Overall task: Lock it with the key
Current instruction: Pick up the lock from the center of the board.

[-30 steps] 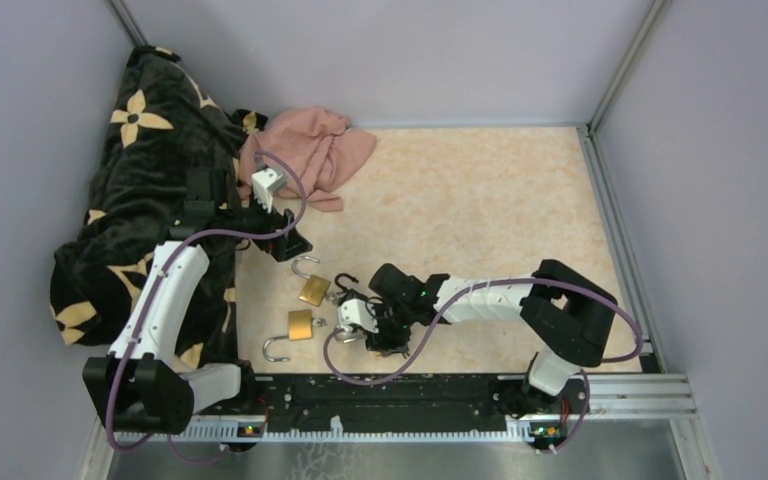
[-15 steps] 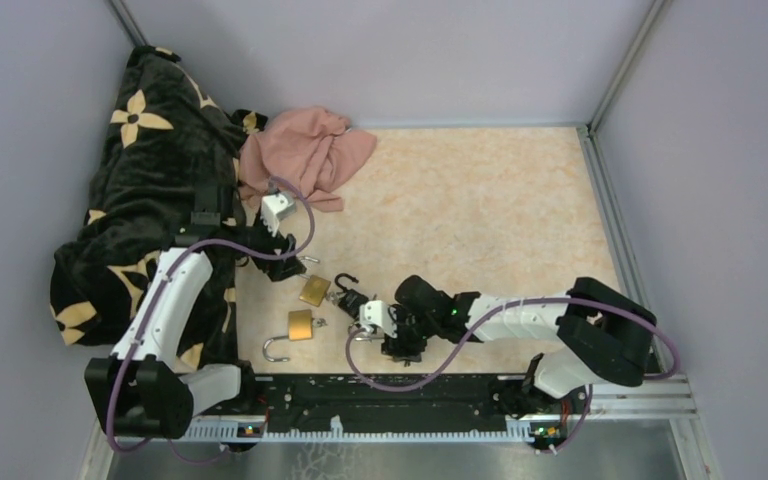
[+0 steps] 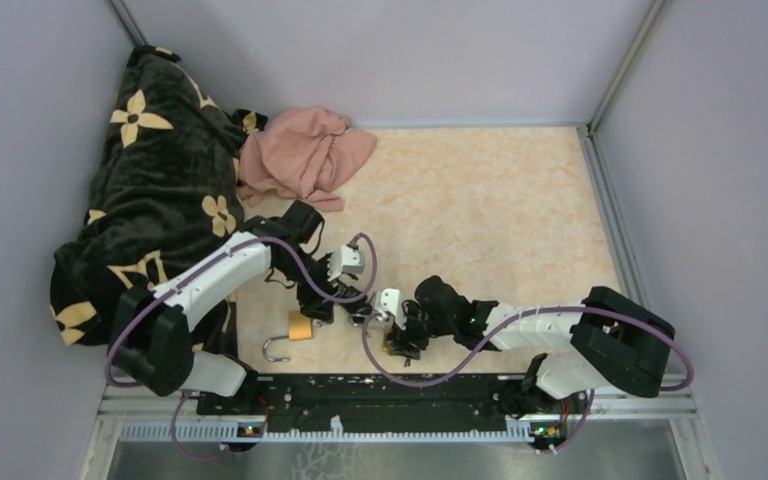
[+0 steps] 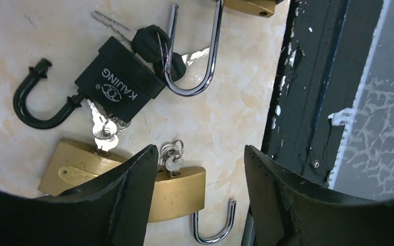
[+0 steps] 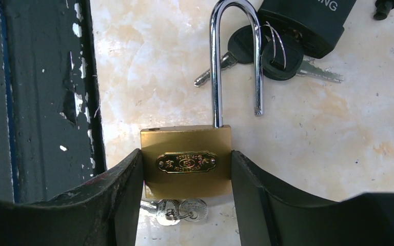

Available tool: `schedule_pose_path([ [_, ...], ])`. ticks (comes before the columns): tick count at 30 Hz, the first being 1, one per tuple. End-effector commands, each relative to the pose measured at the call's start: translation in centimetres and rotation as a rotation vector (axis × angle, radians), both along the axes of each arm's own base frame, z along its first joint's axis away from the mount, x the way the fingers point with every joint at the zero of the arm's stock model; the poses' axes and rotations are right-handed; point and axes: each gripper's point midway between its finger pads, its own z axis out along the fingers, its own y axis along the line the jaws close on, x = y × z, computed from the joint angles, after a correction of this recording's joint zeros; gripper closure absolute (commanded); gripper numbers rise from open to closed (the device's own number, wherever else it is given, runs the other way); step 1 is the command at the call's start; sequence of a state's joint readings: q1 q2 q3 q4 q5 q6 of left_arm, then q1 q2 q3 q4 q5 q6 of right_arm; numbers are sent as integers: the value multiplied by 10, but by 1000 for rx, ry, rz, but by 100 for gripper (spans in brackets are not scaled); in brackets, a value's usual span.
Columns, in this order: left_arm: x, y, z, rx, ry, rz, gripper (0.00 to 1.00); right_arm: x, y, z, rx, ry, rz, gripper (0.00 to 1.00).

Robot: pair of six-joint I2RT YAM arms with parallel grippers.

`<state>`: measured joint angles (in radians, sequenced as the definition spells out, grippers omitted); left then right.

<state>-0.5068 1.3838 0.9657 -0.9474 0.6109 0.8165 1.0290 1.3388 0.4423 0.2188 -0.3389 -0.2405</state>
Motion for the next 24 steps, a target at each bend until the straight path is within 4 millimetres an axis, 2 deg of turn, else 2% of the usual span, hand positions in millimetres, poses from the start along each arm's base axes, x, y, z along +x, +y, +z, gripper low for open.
schedule_pose_path([
  [1,-3,-17,25,-88,25,-113,29,14,24,46,210,-55,-37,100],
  [4,0,-23,37,-145,-32,-165,28,14,22,51,249,-48,-55,100],
  [8,3,-34,52,-290,-277,-254,20,15,21,55,285,-33,-53,100],
  [11,-13,-53,57,-418,-387,-328,14,14,20,56,298,-30,-47,100],
  [15,-22,-70,43,-466,-412,-330,12,13,18,60,320,-47,-31,100],
  [19,-29,-71,15,-432,-304,-307,19,14,17,63,337,-72,-32,100],
  [22,-34,-70,0,-435,-302,-297,21,15,16,64,346,-83,-34,100],
  [24,-28,-71,-11,-423,-317,-256,21,15,17,63,349,-88,-29,100],
])
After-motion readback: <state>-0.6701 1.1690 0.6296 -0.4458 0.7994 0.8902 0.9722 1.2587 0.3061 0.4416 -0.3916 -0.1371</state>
